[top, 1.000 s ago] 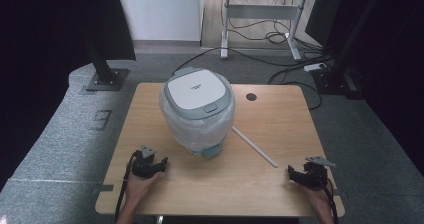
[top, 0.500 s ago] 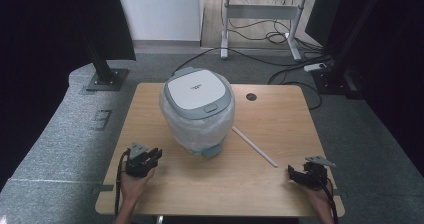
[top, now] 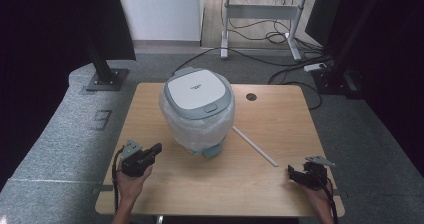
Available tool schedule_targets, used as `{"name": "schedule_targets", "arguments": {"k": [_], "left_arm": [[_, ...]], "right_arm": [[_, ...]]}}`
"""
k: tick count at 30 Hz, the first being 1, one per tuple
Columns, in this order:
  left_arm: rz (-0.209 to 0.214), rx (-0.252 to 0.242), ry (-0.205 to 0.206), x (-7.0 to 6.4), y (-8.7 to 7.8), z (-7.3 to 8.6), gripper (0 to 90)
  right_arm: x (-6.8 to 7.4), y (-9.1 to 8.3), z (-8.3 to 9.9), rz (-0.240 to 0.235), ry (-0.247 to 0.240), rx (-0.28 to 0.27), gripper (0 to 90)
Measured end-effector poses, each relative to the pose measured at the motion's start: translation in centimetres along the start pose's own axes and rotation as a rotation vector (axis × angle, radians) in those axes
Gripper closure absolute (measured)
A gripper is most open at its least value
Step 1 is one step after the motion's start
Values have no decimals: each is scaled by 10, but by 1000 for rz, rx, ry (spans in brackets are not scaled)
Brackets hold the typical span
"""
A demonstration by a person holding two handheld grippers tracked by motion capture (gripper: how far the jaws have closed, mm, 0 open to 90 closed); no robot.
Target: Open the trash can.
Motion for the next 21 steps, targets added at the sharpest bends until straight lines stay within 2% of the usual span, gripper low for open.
{"name": "schedule_targets", "arguments": {"k": [8, 21], "left_arm": [[57, -44, 0, -10, -6, -20, 893], [120, -85, 48, -34, -5, -55, 895]], "right_arm": [[0, 0, 0, 0, -1, -1, 164], [0, 0, 0, 1, 0, 0, 165]]}}
Point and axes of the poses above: each handheld gripper's, and its own axes: y roughly forward along the jaws, z roughly out of its underside, x roughly to its left, the point moved 9 cm from there along y, roughly forward along the jaws, and after that the axes turned 2 degrees about z, right-handed, at the moved point
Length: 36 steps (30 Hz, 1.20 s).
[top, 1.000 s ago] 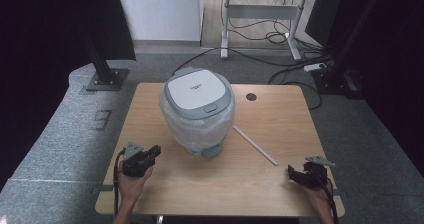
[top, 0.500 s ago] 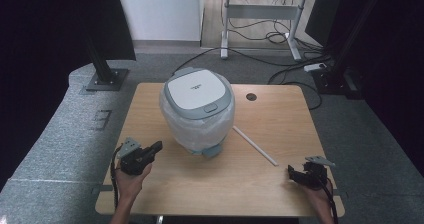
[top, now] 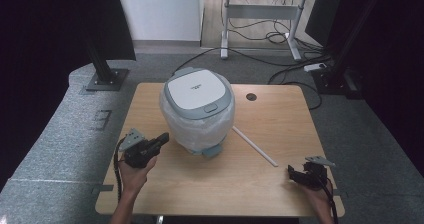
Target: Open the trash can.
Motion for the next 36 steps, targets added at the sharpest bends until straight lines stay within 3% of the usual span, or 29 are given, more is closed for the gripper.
{"name": "schedule_targets", "arguments": {"k": [8, 16, 36], "left_arm": [[20, -22, 32, -10, -2, -23, 894], [38, -29, 55, -20, 3, -36, 891], [75, -39, 87, -39, 15, -56, 893]], "right_arm": [[0, 0, 0, 2, 1, 1, 166], [0, 0, 0, 2, 1, 1, 166], [0, 0, 0, 2, 1, 1, 166]]}}
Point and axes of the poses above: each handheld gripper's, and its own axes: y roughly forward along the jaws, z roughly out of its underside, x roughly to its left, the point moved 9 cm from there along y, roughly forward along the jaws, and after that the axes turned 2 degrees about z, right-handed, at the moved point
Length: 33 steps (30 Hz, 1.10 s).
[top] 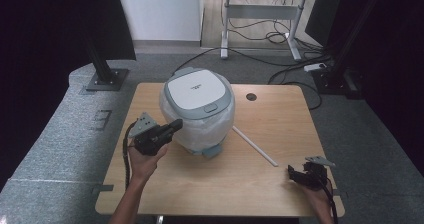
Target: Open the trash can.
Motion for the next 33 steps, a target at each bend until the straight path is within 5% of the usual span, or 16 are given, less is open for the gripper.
{"name": "schedule_targets", "arguments": {"k": [33], "left_arm": [[43, 28, 40, -18, 23, -8, 888]], "right_arm": [[0, 0, 0, 0, 0, 0, 165]]}}
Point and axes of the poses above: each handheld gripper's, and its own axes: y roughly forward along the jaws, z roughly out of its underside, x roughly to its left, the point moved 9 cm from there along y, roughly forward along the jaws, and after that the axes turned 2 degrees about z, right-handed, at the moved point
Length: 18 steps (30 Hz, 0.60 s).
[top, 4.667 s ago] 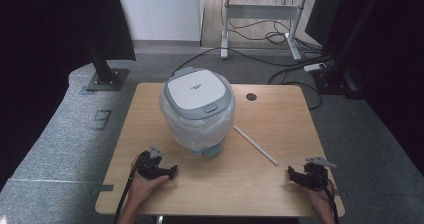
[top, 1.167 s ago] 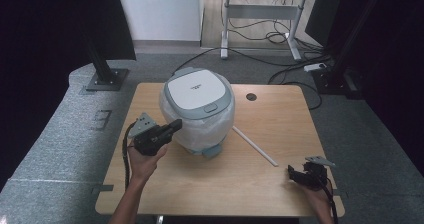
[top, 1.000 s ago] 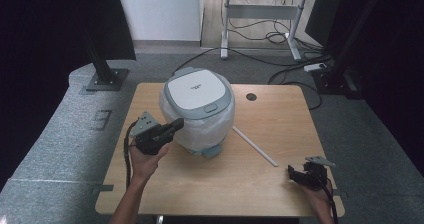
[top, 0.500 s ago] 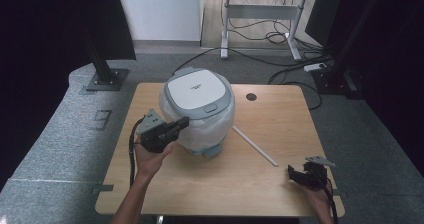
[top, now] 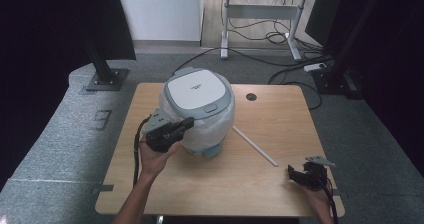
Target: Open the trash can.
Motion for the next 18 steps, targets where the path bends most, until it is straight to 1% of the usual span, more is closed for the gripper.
{"name": "schedule_targets", "arguments": {"k": [9, 18], "left_arm": [[7, 10, 7, -3, 7, -3, 890], [18, 21, 7, -6, 13, -1, 886]], "right_arm": [[0, 0, 0, 0, -1, 1, 165], [0, 0, 0, -1, -1, 2, 166]]}}
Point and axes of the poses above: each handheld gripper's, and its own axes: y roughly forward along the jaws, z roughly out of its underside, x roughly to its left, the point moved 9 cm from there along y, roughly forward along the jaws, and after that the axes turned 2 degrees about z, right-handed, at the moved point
